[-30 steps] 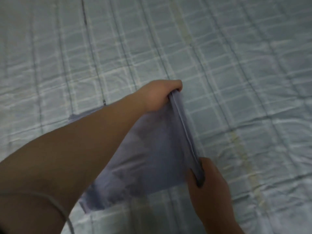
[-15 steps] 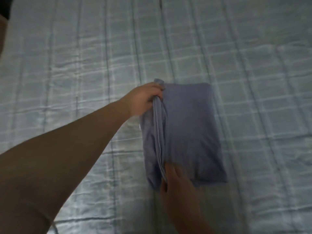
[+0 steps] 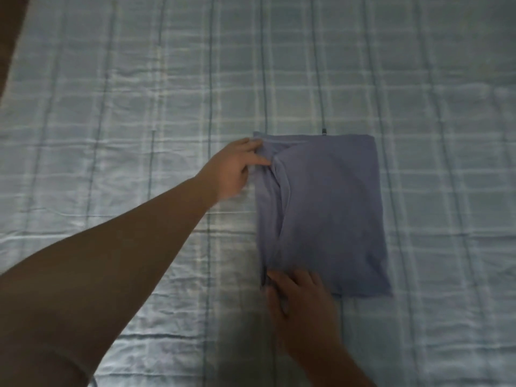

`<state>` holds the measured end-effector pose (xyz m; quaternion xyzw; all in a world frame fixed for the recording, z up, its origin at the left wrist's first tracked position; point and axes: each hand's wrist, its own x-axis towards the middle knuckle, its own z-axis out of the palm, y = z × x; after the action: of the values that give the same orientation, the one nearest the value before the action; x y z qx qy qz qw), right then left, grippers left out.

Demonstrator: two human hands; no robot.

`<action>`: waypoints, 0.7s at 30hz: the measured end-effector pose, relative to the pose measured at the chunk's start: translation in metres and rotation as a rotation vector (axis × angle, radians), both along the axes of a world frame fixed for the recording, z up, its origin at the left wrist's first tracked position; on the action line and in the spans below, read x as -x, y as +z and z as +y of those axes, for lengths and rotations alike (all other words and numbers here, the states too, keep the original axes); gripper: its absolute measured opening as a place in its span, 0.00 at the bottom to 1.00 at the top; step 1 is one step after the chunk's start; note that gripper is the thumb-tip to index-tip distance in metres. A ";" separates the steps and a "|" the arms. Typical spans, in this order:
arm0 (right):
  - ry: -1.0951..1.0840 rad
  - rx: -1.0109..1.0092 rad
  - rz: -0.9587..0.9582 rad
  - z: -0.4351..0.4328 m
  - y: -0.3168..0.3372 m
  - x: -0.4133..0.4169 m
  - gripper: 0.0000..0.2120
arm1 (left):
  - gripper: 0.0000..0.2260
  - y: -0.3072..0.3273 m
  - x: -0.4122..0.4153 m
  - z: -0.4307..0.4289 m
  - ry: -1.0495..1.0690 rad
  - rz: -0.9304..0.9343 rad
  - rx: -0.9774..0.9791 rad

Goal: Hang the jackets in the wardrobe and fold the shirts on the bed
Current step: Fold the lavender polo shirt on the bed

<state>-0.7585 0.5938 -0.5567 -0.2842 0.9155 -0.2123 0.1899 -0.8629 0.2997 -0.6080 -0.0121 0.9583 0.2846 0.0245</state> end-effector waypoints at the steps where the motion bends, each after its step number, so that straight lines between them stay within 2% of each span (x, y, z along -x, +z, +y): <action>1: -0.016 0.029 0.014 0.005 0.003 0.006 0.12 | 0.27 0.005 -0.004 0.004 0.034 0.019 -0.021; 5: -0.097 0.026 0.105 0.038 0.003 0.043 0.15 | 0.22 0.032 -0.024 0.053 0.093 0.204 -0.091; 7: -0.105 0.000 0.130 0.059 -0.004 0.061 0.19 | 0.20 0.040 -0.041 0.090 0.099 0.230 -0.077; 11: 0.046 0.023 0.243 0.096 -0.023 0.084 0.25 | 0.22 0.029 -0.089 0.165 0.048 0.111 0.162; 14: 0.236 0.030 0.269 0.116 -0.044 0.092 0.28 | 0.25 0.010 -0.118 0.204 0.032 0.042 0.253; 17: 0.408 -0.046 0.283 0.139 -0.066 0.098 0.30 | 0.27 -0.010 -0.134 0.215 0.060 -0.020 0.306; 21: 0.496 -0.089 0.265 0.157 -0.073 0.104 0.34 | 0.28 -0.019 -0.138 0.216 0.028 -0.067 0.372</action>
<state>-0.8628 0.7504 -0.6301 -0.5161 0.8432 -0.0801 0.1273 -0.7244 0.5161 -0.6266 -0.0395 0.9927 0.1023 0.0500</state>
